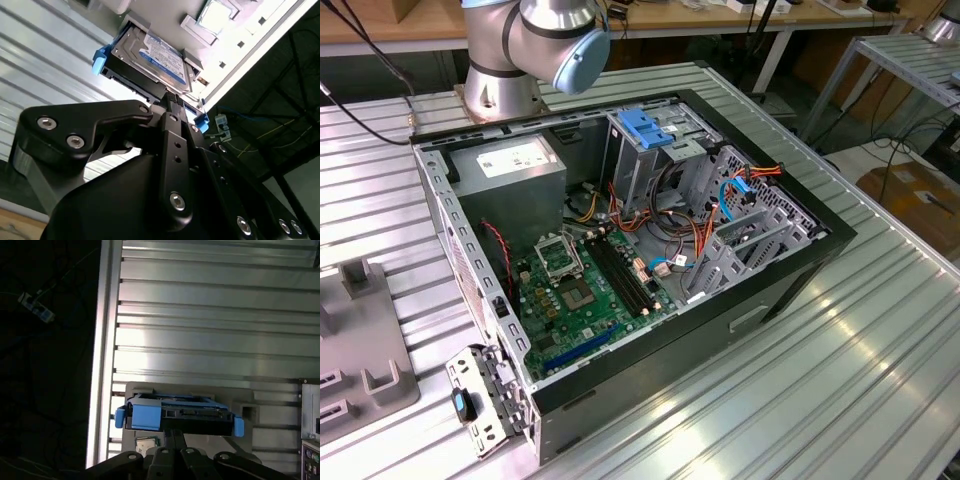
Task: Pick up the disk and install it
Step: 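Pick up the disk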
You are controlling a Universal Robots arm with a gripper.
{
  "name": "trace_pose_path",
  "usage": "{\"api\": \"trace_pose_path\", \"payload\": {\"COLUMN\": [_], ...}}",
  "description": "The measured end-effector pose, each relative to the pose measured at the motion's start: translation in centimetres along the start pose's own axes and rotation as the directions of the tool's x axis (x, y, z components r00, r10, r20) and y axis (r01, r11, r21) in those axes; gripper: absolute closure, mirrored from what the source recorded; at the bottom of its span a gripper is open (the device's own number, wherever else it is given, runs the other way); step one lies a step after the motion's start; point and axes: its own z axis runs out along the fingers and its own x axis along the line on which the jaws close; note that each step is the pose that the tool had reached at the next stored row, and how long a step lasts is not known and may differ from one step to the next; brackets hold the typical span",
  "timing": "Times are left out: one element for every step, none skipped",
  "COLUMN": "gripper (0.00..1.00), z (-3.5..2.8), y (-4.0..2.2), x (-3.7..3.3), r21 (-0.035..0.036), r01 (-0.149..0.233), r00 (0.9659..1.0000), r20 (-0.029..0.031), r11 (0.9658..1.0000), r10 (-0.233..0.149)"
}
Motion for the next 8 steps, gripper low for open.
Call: {"api": "trace_pose_path", "payload": {"gripper": [0.89, 0.89, 0.89, 0.89, 0.89, 0.89, 0.89, 0.89], "z": [0.01, 0.03, 0.04, 0.05, 0.07, 0.1, 0.12, 0.14], "y": [0.0, 0.0, 0.0, 0.0, 0.0, 0.0, 0.0, 0.0], "x": [0.0, 0.0, 0.0, 0.0, 0.0, -0.01, 0.0, 0.0], "r21": [0.0001, 0.0003, 0.0004, 0.0005, 0.0005, 0.0007, 0.0007, 0.0007], "r01": [0.027, 0.053, 0.069, 0.093, 0.112, 0.143, 0.161, 0.179], "r00": [0.9996, 0.9986, 0.9976, 0.9957, 0.9937, 0.9897, 0.9869, 0.9838], "r20": [-0.0009, -0.0018, -0.0024, -0.0034, -0.004, -0.0052, -0.0059, -0.0065], "r11": [0.9996, 0.9986, 0.9976, 0.9957, 0.9937, 0.9897, 0.987, 0.9838], "r10": [-0.027, -0.053, -0.069, -0.093, -0.112, -0.143, -0.161, -0.179]}}
